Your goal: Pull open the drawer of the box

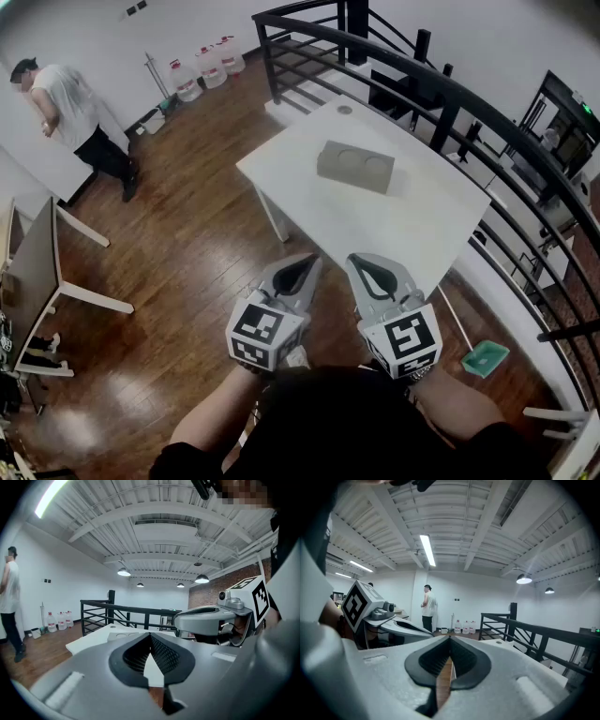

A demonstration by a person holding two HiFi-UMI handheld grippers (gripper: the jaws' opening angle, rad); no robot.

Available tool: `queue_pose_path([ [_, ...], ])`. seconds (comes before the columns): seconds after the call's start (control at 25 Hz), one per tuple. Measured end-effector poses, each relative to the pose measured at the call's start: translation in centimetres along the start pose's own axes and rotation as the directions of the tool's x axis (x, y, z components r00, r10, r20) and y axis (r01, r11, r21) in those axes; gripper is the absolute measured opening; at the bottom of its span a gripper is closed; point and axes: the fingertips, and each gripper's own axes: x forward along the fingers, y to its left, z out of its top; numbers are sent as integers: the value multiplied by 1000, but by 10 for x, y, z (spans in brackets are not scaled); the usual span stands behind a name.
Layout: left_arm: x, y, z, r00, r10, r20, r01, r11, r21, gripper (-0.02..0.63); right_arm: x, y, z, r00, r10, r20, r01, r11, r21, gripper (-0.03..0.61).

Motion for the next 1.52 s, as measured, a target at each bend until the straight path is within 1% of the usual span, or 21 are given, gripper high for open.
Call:
queue_pose_path([
  [0.2,-11,50,8,999,-51,-9,51,999,15,17,44,21,14,999,-46,-8,46,999,12,-8],
  [0.32,-13,76,9,996,-86,-13,86,996,11,17,65,28,19,996,-83,-25,84,996,15,-8],
  [0.4,-10,90,8,994,-103,-17,103,995,-10,17,75,31,21,994,-103,-39,103,995,11,-8],
  [0.52,-2,100,6,990,-141,-33,138,989,-60,17,88,26,23,990,-125,-59,126,992,11,-8],
  [0.72,29,113,-3,981,-182,-61,177,981,-81,17,108,8,14,986,-145,-78,147,989,12,-8],
  [0.88,57,126,-4,976,-198,-88,190,978,-90,17,127,-17,6,985,-151,-87,155,987,41,-8],
  [1.04,97,136,0,972,-199,-122,189,978,-91,17,144,-52,1,986,-143,-81,150,986,80,-8],
  [1.16,124,151,-2,971,-178,-158,163,981,-102,17,156,-74,-14,987,-131,-97,142,983,115,-8],
  [1.28,149,160,-3,967,-173,-185,153,981,-119,17,164,-96,-20,986,-137,-95,148,981,127,-8],
  [1.52,179,162,-8,951,-207,-230,175,973,-149,17,173,-114,-22,985,-149,-91,161,977,140,-8],
])
